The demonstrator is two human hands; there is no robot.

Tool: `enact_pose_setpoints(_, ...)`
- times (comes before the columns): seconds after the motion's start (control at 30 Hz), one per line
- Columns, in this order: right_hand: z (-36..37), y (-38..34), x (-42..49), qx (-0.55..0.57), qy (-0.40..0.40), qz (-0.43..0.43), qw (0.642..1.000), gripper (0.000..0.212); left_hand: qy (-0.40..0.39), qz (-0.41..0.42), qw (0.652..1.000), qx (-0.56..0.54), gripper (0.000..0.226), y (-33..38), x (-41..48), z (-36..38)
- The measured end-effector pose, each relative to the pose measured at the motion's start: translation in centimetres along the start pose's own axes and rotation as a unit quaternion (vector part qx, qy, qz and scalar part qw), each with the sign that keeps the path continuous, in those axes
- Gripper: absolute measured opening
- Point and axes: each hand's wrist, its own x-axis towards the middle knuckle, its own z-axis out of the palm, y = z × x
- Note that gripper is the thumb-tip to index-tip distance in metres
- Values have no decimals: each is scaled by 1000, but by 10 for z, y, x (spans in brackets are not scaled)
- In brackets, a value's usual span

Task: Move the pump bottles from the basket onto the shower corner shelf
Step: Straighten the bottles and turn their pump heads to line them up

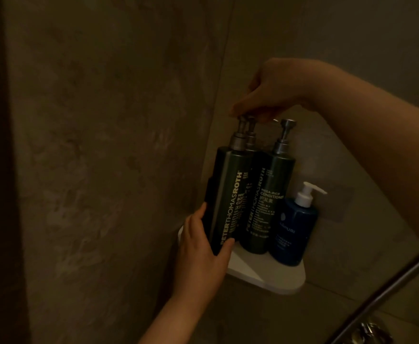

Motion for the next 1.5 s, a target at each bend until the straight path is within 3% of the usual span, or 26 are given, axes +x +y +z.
enact_pose_setpoints(0.1,3,7,-6,-28,15,-46,998,32,-15,2,1000,-10,79,-5,2,-4)
enact_pose_setpoints(0.2,5,14,-18,5,29,-152,988,16,-21,-9,999,-26,80,-12,5,-8)
enact_pose_setpoints(0.3,6,19,-29,13,15,-217,976,35,-26,-14,999,-41,80,-16,7,-11)
enact_pose_setpoints(0.43,16,22,-29,26,47,-247,967,34,-25,-20,998,-46,81,-18,8,-11)
enact_pose_setpoints(0.93,30,33,-20,123,110,-258,952,30,-43,-24,997,-52,81,-18,8,-14)
enact_pose_setpoints(1.5,34,32,-21,96,139,-254,953,31,-43,-17,998,-52,82,-15,8,-15)
